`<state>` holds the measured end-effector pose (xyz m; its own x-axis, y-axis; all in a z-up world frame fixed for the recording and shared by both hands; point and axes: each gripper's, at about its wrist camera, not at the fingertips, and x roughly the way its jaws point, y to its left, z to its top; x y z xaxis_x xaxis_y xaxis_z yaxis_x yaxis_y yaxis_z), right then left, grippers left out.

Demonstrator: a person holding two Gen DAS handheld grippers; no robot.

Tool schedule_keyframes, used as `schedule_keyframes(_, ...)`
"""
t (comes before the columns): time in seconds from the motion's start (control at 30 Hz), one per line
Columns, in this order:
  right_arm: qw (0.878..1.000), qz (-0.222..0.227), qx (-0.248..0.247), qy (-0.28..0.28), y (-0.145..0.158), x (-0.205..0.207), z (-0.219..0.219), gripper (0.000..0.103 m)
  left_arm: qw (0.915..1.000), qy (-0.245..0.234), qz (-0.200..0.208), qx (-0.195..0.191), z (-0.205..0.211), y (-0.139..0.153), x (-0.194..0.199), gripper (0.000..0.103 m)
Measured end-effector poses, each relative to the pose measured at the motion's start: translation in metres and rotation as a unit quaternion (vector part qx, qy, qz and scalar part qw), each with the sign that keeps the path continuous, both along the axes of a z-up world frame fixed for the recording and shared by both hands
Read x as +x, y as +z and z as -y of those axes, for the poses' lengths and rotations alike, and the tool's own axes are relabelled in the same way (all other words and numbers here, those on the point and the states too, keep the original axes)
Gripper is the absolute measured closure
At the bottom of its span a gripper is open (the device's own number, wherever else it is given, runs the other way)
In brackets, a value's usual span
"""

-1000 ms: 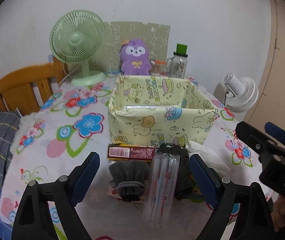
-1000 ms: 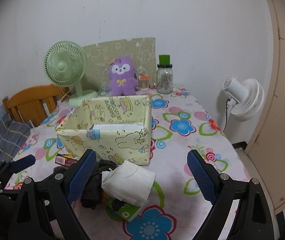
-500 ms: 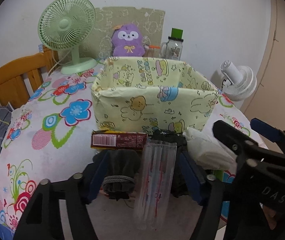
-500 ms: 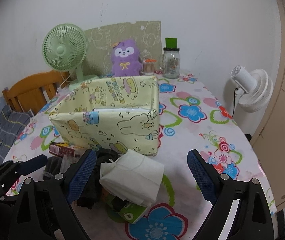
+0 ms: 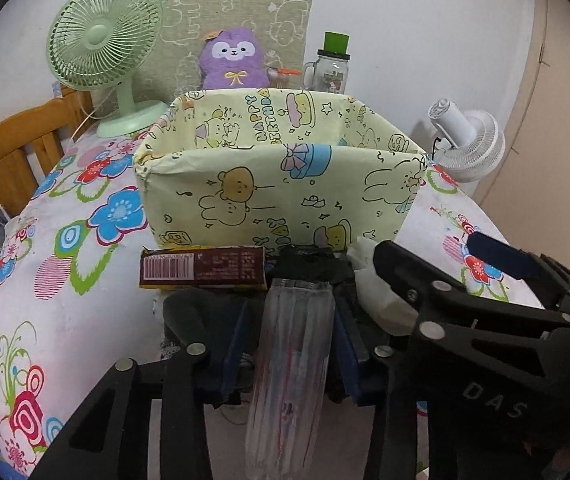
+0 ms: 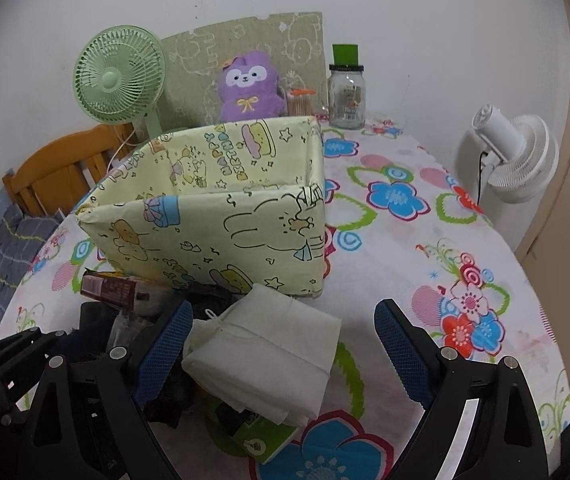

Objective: Organize soft objects
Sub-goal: 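Grasp the white tissue pack with the right gripper while the left gripper grasps the clear plastic bag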

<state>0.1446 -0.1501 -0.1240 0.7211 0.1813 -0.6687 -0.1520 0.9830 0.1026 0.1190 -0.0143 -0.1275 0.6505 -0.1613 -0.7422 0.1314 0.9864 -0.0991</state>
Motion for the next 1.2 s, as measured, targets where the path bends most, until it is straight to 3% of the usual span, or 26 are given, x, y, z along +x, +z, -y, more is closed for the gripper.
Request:
schedule_keyframes(0.13,1.000,-0.021,0.023,0.001,-0.007,0.006,0.002,0.010,0.9999,-0.005,-0.001,-0.009,0.000,-0.002,0.002,0.071)
schedule_keyframes(0.43,0.997,-0.061,0.042,0.008,-0.019,0.011,-0.002,0.027,0.9999,-0.004,-0.005,-0.008,0.001,-0.005,0.003,0.081)
schedule_keyframes(0.8,0.998,-0.041,0.042,0.015,-0.009,0.004,-0.008,0.069,1.0000,-0.007,0.001,0.002,0.004,-0.003,0.001,0.082)
schedule_keyframes(1.2,0.999,-0.010,0.040,0.013,0.010,-0.007,-0.005,0.073,0.9995,-0.007,0.030,0.005,0.005,0.011,-0.007,0.086)
